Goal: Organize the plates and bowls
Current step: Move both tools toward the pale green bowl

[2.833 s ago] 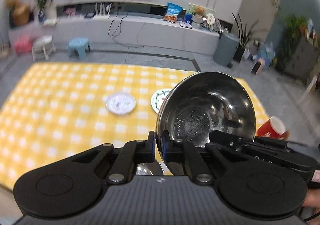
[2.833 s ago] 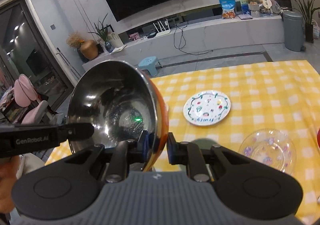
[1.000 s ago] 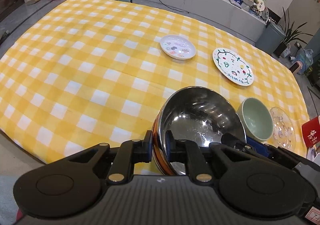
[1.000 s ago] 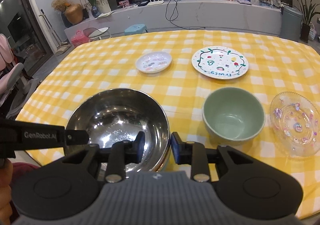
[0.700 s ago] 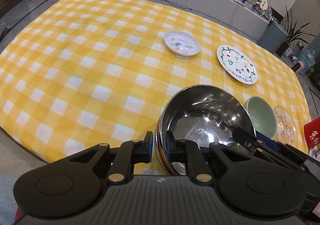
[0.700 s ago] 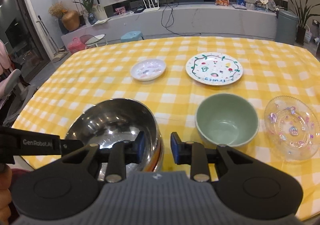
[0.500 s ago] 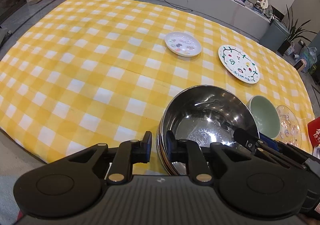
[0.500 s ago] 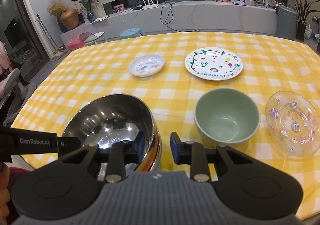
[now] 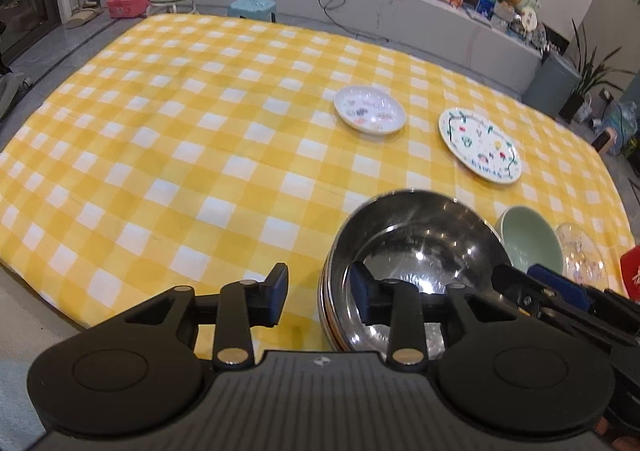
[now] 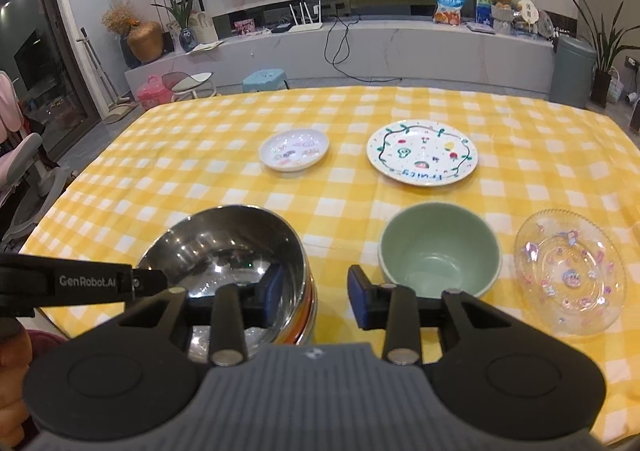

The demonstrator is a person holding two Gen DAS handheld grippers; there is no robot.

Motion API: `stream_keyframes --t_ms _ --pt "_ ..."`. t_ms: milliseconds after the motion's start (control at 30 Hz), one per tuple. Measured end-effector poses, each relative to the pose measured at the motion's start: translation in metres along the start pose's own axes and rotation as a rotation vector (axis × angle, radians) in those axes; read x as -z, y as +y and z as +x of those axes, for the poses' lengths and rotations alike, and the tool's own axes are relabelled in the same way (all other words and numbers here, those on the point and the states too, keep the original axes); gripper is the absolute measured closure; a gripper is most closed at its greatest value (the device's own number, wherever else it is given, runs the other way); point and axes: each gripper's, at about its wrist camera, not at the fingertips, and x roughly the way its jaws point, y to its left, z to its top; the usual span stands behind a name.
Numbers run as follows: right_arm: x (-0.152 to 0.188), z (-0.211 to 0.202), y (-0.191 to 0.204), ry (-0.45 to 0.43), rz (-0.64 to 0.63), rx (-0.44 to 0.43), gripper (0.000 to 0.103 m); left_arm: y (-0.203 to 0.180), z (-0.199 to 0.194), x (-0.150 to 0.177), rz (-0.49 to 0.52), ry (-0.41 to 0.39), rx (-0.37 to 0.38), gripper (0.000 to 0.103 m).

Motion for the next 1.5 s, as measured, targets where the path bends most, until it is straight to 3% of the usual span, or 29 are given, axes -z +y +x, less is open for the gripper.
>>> stream_keyframes --t_ms 233,333,500,567,700,933,1133,1400,1500 --pt "-0.004 -0.007 -0.006 -0.002 0.011 0.003 0.056 0.001 -0.005 -0.002 -0.009 -0.035 -0.009 0.049" --pt "-0.006 -0.013 -0.010 -0.009 0.013 0.011 0.044 0.001 -0.012 -0.002 -0.008 -0.066 0.017 0.040" --pt "-0.015 -0.027 -0.020 -0.035 0.006 0.032 0.030 -0.005 -0.023 -0.003 0.007 -0.115 0.033 0.034" --pt "-0.018 -0.034 -0.026 -0.050 0.000 0.044 0.016 -0.008 -0.027 -0.003 0.015 -0.136 0.035 0.032" --pt "-0.025 -0.047 -0.039 -0.079 0.010 0.068 0.006 -0.015 -0.036 -0.003 0.026 -0.172 0.045 0.027" --pt "-0.034 -0.066 -0.066 -0.091 0.079 0.082 0.003 -0.029 -0.057 -0.005 0.052 -0.235 0.093 0.026" --pt "-0.040 -0.081 -0.092 -0.113 0.090 0.113 0.003 -0.051 -0.074 -0.015 0.124 -0.292 0.050 0.026" --pt "-0.037 -0.094 -0.142 -0.106 0.131 0.189 0.003 -0.084 -0.071 -0.031 0.180 -0.247 0.058 0.026" --pt "-0.033 -0.093 -0.161 -0.096 0.207 0.177 0.003 -0.097 -0.059 -0.037 0.184 -0.174 0.022 0.028"
